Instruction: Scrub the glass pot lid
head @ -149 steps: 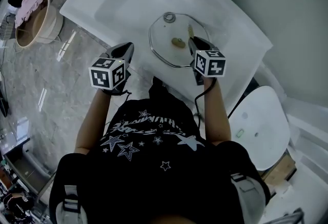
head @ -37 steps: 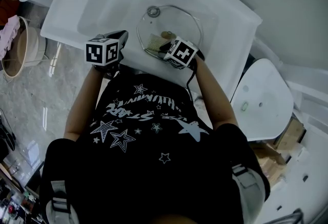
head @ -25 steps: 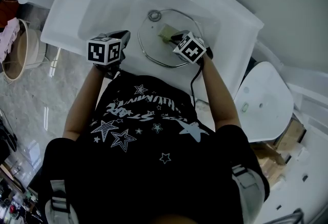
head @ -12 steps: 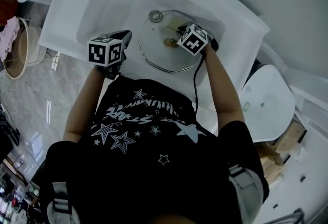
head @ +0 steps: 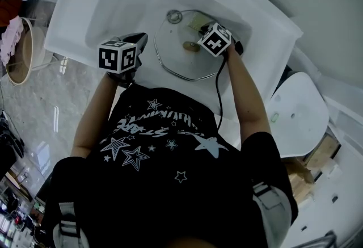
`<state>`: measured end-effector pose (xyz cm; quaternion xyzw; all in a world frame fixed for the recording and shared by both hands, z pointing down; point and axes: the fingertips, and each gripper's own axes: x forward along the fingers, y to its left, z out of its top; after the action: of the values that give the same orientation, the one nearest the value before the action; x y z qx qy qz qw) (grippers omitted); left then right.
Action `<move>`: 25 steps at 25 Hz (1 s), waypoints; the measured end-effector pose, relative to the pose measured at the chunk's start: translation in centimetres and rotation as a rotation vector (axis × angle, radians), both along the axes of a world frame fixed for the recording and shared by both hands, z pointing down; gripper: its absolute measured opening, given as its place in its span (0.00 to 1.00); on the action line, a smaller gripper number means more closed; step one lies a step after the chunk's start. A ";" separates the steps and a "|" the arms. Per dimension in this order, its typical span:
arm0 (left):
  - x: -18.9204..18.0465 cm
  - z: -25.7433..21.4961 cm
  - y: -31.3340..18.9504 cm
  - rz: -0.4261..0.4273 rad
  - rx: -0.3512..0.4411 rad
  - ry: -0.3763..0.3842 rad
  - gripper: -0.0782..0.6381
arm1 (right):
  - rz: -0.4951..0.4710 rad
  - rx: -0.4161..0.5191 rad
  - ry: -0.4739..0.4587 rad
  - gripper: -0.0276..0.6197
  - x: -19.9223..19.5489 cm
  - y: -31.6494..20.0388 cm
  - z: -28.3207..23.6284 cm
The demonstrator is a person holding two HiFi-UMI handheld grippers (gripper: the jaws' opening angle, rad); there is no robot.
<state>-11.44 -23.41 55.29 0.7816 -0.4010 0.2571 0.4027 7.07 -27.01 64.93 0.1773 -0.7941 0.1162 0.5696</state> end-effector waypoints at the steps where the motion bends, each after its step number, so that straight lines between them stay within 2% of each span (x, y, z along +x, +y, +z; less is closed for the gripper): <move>1: 0.0 -0.1 0.0 0.001 0.001 0.000 0.12 | 0.006 -0.002 0.004 0.13 -0.1 0.2 0.0; 6: 0.2 -0.5 0.2 0.005 0.010 0.004 0.12 | 0.006 -0.030 0.024 0.13 -0.2 1.3 0.4; 17: 0.1 -1.0 1.0 0.009 0.031 0.016 0.12 | 0.008 -0.115 -0.036 0.13 -1.8 5.6 -0.2; 25: -0.1 -1.5 1.9 0.005 0.047 0.031 0.12 | -0.035 -0.128 -0.062 0.13 -3.7 8.7 -1.6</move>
<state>-11.54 -21.54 53.75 0.7960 -0.3984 0.2362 0.3896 3.35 -18.30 63.32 0.1227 -0.8053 0.1621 0.5569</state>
